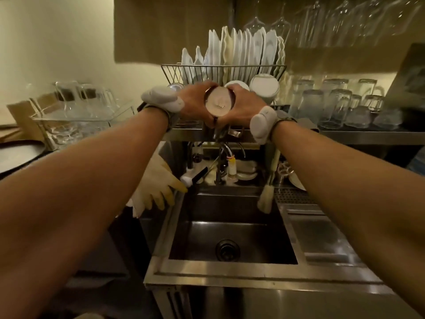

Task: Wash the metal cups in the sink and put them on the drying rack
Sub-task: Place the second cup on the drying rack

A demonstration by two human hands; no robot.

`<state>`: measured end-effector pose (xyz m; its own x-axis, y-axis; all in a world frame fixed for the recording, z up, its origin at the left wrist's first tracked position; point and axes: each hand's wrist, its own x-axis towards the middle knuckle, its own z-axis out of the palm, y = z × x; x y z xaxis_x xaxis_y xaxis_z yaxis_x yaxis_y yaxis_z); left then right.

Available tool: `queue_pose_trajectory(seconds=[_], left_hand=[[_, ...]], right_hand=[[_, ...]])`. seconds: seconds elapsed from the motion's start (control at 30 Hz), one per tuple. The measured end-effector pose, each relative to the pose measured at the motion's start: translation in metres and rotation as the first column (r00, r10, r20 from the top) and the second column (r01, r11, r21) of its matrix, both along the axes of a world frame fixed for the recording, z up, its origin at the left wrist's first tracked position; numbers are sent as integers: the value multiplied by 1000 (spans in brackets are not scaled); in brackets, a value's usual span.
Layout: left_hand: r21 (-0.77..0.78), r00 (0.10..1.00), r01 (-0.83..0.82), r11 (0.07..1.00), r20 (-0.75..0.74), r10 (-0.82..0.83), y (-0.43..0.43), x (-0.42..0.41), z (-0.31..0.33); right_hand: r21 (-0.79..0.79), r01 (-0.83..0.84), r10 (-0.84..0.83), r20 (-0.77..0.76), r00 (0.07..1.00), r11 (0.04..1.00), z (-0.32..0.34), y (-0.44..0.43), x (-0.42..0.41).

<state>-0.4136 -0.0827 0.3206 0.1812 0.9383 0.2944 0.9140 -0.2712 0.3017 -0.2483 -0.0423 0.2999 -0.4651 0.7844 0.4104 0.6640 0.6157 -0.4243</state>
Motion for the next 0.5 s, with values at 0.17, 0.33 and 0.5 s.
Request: queue_pose_trajectory(seconds=[0.17, 0.33, 0.5], left_hand=[[102, 1000, 13, 995, 18, -15, 11, -19, 30], [155, 999, 19, 988, 29, -24, 34, -41, 44], [213, 999, 30, 977, 30, -38, 56, -54, 48]], right_hand=[[25, 0, 1, -29, 1000, 1000, 31, 16, -23], [50, 38, -36, -52, 998, 998, 46, 39, -47], [91, 91, -88, -34, 996, 992, 54, 60, -63]])
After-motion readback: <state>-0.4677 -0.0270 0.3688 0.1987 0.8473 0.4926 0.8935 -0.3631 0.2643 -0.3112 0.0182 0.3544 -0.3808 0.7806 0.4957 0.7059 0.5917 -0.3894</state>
